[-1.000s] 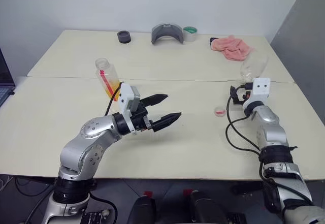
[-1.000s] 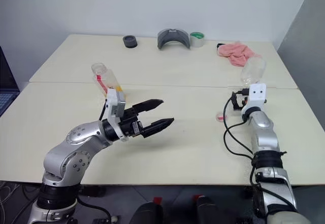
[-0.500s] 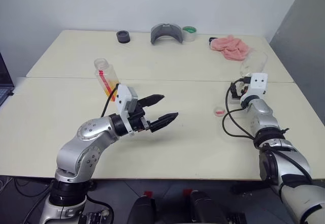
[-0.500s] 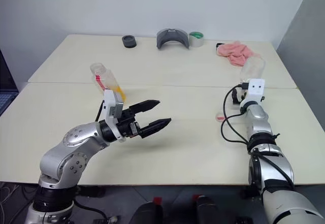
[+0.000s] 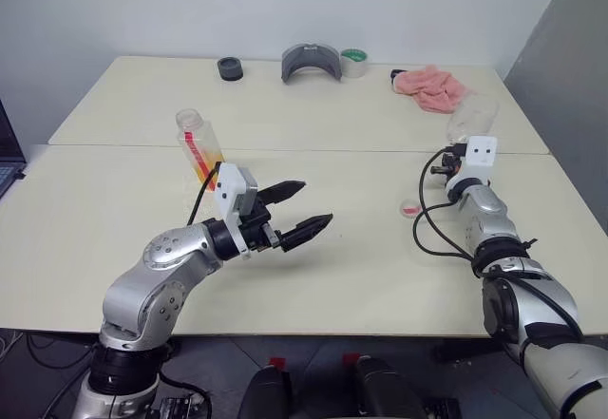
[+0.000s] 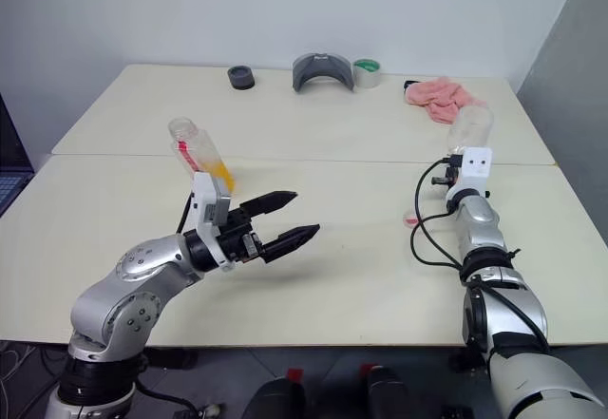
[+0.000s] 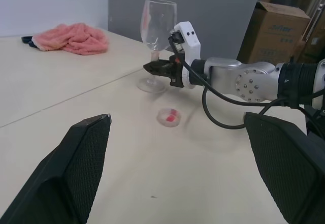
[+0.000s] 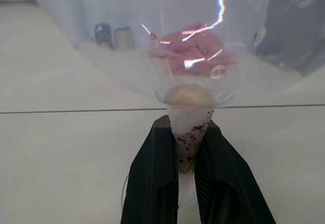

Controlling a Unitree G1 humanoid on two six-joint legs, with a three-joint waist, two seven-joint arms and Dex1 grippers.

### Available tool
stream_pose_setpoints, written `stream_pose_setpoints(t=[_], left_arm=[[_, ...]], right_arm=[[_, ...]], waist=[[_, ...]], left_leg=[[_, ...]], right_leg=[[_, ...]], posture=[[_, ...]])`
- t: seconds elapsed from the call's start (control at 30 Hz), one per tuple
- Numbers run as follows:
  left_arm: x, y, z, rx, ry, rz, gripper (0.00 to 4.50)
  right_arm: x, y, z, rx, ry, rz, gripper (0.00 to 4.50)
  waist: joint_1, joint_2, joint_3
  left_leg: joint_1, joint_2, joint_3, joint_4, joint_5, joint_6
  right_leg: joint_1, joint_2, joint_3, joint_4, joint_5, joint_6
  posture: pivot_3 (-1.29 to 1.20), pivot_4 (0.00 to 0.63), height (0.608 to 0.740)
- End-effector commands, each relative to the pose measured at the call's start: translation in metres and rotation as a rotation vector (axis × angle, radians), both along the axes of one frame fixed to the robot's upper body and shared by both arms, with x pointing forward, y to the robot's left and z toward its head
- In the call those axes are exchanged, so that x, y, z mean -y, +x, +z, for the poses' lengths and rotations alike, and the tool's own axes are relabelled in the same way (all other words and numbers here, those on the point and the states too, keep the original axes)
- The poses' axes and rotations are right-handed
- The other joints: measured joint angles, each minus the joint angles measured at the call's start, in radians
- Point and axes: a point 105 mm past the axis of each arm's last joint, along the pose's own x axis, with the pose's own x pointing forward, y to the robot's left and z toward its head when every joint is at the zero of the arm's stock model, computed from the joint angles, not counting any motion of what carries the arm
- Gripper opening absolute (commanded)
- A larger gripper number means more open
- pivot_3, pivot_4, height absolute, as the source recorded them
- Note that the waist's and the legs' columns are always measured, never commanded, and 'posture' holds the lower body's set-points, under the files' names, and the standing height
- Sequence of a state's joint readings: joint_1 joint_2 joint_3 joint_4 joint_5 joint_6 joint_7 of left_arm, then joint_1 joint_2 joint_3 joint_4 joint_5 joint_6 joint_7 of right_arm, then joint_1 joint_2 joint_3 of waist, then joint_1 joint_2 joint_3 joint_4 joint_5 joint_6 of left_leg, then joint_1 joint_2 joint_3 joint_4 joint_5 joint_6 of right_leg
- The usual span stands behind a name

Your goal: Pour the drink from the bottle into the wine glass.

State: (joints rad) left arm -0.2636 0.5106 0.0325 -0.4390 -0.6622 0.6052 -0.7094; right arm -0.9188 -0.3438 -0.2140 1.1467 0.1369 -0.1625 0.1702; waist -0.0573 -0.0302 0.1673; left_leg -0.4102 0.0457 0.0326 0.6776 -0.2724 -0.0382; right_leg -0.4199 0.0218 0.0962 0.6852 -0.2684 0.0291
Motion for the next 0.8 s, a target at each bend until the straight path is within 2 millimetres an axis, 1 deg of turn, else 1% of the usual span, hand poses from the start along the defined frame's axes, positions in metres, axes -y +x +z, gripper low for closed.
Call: stream_pose_setpoints(t=[0.03, 0.1, 0.2, 0.23, 0.27, 0.33, 0.4, 0.47, 0.5, 0.57, 0.6, 0.7, 0.77, 0.8], left_arm=[[-0.004, -0.007, 0.01, 0.042, 0.004, 0.003, 4.5], [-0.008, -0.009, 0.009, 0.036, 0.011, 0.016, 4.5], [-0.022, -0.018, 0.004, 0.029, 0.03, 0.079, 4.5], [-0.025, -0.019, 0.003, 0.03, 0.031, 0.097, 4.5], [-0.031, -0.021, 0.002, 0.033, 0.031, 0.132, 4.5], [-0.04, -0.027, 0.001, 0.038, 0.027, 0.198, 4.5], [-0.045, -0.031, 0.0, 0.041, 0.029, 0.234, 4.5], [-0.053, -0.039, -0.007, 0.039, 0.043, 0.287, 4.5], [-0.058, -0.043, -0.012, 0.028, 0.053, 0.319, 4.5], [-0.065, -0.05, -0.02, 0.012, 0.063, 0.369, 4.5], [-0.068, -0.052, -0.022, 0.007, 0.064, 0.387, 4.5], [-0.082, -0.07, -0.032, -0.01, 0.035, 0.536, 4.5], [-0.083, -0.08, -0.035, -0.024, 0.019, 0.588, 4.5], [-0.082, -0.084, -0.037, -0.033, 0.013, 0.596, 4.5]], right_arm=[[-0.017, 0.006, 0.027, 0.088, -0.028, 0.097, 0.13], [-0.032, 0.007, 0.031, 0.109, -0.01, 0.17, 0.13], [-0.069, 0.008, 0.041, 0.142, 0.01, 0.329, 0.13], [-0.075, 0.008, 0.043, 0.147, 0.005, 0.358, 0.13], [-0.087, 0.007, 0.045, 0.152, -0.002, 0.406, 0.13], [-0.112, 0.005, 0.049, 0.162, -0.011, 0.501, 0.13], [-0.125, 0.003, 0.051, 0.167, -0.014, 0.554, 0.13], [-0.149, -0.003, 0.052, 0.174, -0.023, 0.647, 0.13], [-0.164, -0.008, 0.052, 0.176, -0.035, 0.706, 0.13], [-0.183, -0.014, 0.051, 0.178, -0.044, 0.778, 0.13], [-0.188, -0.016, 0.05, 0.179, -0.044, 0.796, 0.13], [-0.224, -0.031, 0.043, 0.174, -0.063, 0.91, 0.13], [-0.236, -0.037, 0.037, 0.17, -0.089, 0.952, 0.13], [-0.239, -0.039, 0.034, 0.163, -0.086, 0.961, 0.13]], waist=[[-0.001, 0.0, 0.0], [-0.003, 0.0, 0.0], [-0.019, 0.001, 0.0], [-0.024, 0.001, 0.001], [-0.025, 0.002, 0.001], [-0.029, 0.002, 0.001], [-0.028, 0.002, 0.001], [-0.026, 0.002, 0.001], [-0.026, 0.002, 0.001], [-0.026, 0.002, 0.002], [-0.027, 0.002, 0.002], [-0.027, 0.002, 0.002], [-0.027, 0.002, 0.002], [-0.025, 0.002, 0.002]], left_leg=[[0.0, 0.0, 0.0, 0.0, 0.0, 0.0], [0.0, 0.0, 0.0, 0.0, 0.0, 0.0], [0.0, 0.001, 0.0, -0.001, 0.0, 0.0], [0.0, 0.001, 0.0, -0.001, 0.0, 0.0], [0.001, 0.002, 0.0, -0.001, 0.0, 0.0], [0.001, 0.002, 0.0, -0.001, 0.0, 0.0], [0.001, 0.003, -0.001, -0.001, 0.0, 0.0], [0.001, 0.002, -0.001, -0.001, 0.0, 0.0], [0.001, 0.002, -0.001, -0.001, 0.0, 0.0], [0.001, 0.002, 0.0, -0.001, 0.0, 0.0], [0.001, 0.002, 0.0, -0.001, 0.0, 0.0], [0.001, 0.002, -0.001, -0.001, 0.0, 0.0], [0.001, 0.003, 0.0, -0.001, 0.0, 0.001], [0.001, 0.002, 0.0, -0.001, 0.0, 0.001]], right_leg=[[0.0, 0.0, 0.0, 0.0, 0.0, 0.0], [0.0, 0.0, 0.0, 0.0, 0.0, 0.0], [0.0, 0.0, 0.0, 0.0, 0.0, 0.0], [0.0, 0.0, 0.0, 0.0, 0.0, 0.0], [0.0, 0.0, 0.0, 0.0, 0.0, 0.0], [-0.001, 0.0, 0.0, 0.001, 0.0, 0.0], [-0.001, -0.001, 0.0, 0.003, 0.0, 0.0], [-0.001, -0.003, -0.001, 0.003, 0.0, 0.0], [0.0, -0.004, -0.001, 0.003, 0.0, 0.0], [0.0, -0.005, 0.0, 0.002, 0.0, 0.0], [-0.001, -0.005, 0.0, 0.002, 0.0, 0.0], [-0.001, -0.005, -0.001, 0.003, 0.0, 0.0], [-0.001, -0.006, 0.0, 0.002, 0.0, 0.0], [-0.001, -0.006, -0.001, 0.002, 0.0, 0.0]], posture=[[0.0, 0.15, 0.74], [0.0, 0.15, 0.74], [0.0, 0.15, 0.74], [0.0, 0.15, 0.74], [0.0, 0.15, 0.74], [0.0, 0.15, 0.74], [0.0, 0.15, 0.74], [0.0, 0.15, 0.74], [0.0, 0.15, 0.74], [0.0, 0.15, 0.74], [0.0, 0.15, 0.74], [0.0, 0.15, 0.74], [0.0, 0.15, 0.74], [0.0, 0.15, 0.74]])
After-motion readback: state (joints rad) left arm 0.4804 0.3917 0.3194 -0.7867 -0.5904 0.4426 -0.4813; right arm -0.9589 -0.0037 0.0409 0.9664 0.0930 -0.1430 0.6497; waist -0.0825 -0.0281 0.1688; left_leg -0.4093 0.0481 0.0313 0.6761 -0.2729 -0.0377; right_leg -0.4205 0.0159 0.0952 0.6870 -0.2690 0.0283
